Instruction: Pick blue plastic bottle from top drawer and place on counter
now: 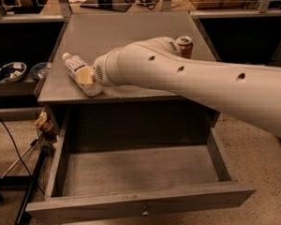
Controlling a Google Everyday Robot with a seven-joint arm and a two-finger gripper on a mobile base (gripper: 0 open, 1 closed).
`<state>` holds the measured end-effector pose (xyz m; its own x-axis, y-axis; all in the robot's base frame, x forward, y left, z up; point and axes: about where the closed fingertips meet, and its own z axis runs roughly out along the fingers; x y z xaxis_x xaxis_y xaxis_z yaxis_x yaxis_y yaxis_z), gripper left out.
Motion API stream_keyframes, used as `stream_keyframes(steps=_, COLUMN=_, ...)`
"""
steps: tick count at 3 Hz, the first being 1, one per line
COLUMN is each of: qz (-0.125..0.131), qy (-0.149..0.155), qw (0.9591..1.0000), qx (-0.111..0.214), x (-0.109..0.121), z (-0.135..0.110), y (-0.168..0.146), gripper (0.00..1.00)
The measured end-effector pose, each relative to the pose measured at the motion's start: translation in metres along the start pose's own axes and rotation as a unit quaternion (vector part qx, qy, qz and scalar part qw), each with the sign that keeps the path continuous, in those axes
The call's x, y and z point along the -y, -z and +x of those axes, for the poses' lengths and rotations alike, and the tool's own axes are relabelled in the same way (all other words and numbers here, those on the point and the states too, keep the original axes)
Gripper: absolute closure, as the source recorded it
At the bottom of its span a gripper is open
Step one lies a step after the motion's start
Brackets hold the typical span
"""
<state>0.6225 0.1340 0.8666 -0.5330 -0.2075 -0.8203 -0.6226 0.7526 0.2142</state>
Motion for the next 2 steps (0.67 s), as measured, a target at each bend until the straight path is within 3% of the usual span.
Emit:
stream_keyframes(steps=1, qz=0.0, qy=0.0, qw=1.0, qx=0.0, x=-0.0001, z=0.0, y=0.0, gripper=0.0)
stream_keyframes(steps=2, qz=0.0, qy=0.0, qw=1.0, qx=0.0, x=-0.0001, z=0.0, y=0.0, gripper=0.0)
